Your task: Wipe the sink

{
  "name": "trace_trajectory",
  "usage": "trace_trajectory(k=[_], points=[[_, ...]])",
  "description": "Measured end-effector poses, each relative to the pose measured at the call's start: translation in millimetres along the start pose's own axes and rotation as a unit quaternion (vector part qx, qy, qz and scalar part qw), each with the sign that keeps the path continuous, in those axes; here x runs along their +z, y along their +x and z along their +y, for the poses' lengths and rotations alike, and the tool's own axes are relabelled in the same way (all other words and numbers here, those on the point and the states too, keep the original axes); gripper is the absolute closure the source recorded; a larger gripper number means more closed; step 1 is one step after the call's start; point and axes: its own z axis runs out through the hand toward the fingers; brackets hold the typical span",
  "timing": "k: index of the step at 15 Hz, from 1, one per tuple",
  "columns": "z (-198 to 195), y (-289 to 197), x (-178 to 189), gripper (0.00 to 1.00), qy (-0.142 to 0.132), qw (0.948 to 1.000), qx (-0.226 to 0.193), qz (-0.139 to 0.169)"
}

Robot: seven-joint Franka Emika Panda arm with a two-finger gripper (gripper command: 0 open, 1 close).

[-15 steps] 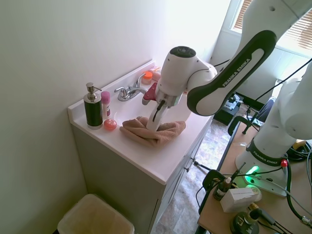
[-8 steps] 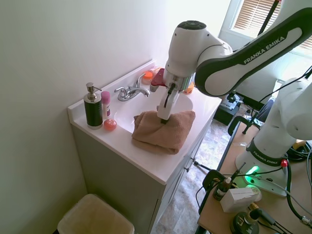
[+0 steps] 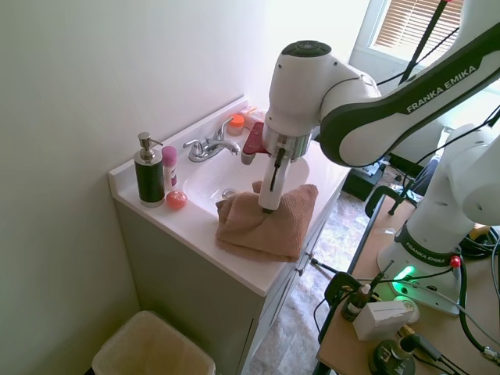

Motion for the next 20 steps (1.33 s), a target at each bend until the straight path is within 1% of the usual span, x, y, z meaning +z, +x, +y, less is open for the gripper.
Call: trace_trajectory(k=[1,3,9,14,17,20], points=[[-2.0,-4.3,0.4,0.0,-0.002,1.0,-0.004,-0.002],[-3.0,-8.7,1.7,0.0,-0.008,0.9999,-0.006,-0.005],[-7.3,-21.1,-2.2,0.0,-0.008,0.9998,-0.012,-0.012],[-9.2,-27.1,-12.2,0.0,-0.002,1.0,-0.007,-0.005],[-1.2,-13.0,-23.8,0.0,0.011,0.9998,0.014,0.005],[24.3,29.4,-30.0,0.0,0.019,0.9982,0.052,0.025]])
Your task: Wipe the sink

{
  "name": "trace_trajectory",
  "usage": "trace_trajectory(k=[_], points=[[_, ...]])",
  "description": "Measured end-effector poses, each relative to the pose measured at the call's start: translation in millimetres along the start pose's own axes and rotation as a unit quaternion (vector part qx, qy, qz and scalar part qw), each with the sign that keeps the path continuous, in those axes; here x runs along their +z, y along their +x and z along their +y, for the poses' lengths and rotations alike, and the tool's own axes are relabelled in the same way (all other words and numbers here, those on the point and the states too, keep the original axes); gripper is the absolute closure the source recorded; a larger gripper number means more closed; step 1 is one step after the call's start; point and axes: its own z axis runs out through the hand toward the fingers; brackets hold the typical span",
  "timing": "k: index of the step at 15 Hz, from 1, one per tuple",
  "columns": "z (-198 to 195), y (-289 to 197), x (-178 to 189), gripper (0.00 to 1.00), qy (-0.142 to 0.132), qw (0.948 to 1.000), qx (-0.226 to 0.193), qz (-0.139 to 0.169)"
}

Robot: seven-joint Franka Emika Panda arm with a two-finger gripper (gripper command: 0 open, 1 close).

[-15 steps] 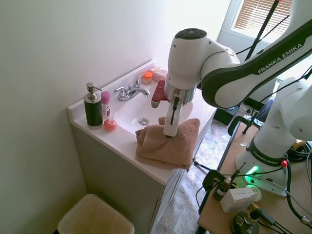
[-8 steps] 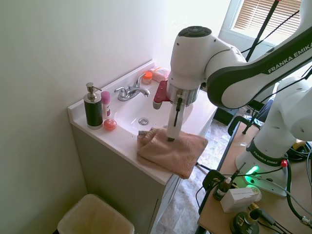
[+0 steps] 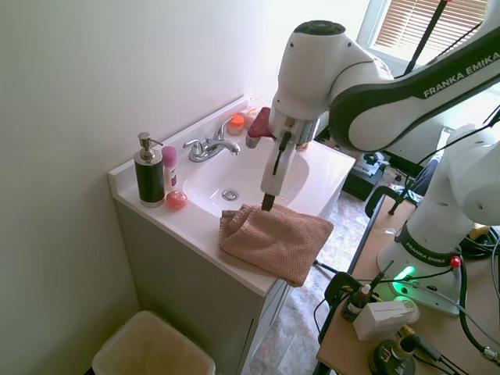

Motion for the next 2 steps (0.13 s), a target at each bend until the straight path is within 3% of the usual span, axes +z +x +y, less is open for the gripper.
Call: trace_trajectory(k=[2], points=[[17.7,30.6,1.0,0.0,0.001,0.9997,0.02,0.014]])
